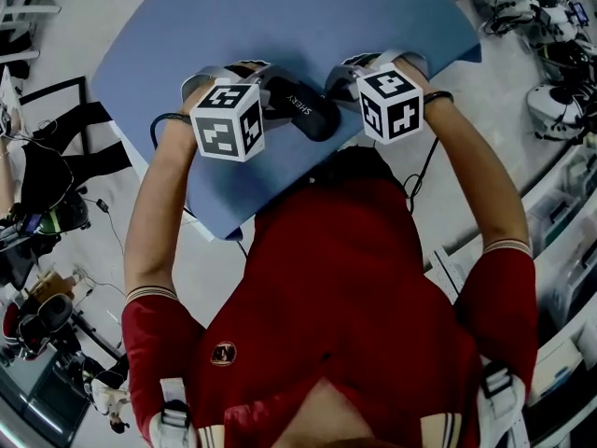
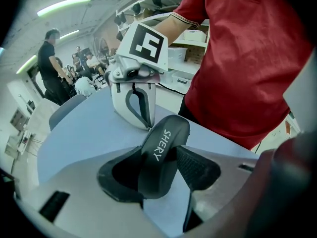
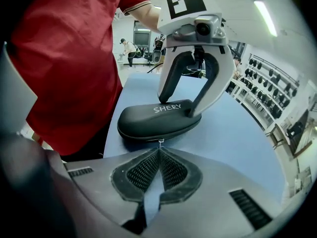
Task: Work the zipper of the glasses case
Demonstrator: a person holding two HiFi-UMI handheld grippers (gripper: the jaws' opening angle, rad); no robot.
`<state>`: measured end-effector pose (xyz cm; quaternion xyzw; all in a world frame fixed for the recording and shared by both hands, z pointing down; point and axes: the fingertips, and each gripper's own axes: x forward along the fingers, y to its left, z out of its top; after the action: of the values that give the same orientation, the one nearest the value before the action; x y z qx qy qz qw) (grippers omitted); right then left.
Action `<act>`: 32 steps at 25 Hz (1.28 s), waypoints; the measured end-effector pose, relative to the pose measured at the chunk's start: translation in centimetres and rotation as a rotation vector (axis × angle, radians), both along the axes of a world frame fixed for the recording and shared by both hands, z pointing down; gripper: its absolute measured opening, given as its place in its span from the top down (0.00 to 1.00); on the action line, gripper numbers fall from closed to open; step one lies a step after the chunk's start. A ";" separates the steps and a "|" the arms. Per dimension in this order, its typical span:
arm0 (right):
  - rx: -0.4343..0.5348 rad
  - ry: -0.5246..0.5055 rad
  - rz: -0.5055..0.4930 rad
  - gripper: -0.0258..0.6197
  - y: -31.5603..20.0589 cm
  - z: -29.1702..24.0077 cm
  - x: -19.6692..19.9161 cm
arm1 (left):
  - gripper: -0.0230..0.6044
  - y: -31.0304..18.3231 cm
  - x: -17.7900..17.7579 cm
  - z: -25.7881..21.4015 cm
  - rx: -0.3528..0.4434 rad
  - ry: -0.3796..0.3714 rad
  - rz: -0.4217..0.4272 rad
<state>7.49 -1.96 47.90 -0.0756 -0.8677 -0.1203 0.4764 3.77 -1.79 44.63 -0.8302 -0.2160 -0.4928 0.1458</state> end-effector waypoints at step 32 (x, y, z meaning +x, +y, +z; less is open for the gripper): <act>-0.036 -0.066 0.710 0.96 8.1 0.9 -0.8 | 0.64 0.4 -0.4 0.6 0.019 0.126 -0.013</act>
<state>6.70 6.15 48.80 0.2263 -0.8568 0.0657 0.4587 3.42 -1.41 45.19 -0.8594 -0.1966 -0.4426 0.1638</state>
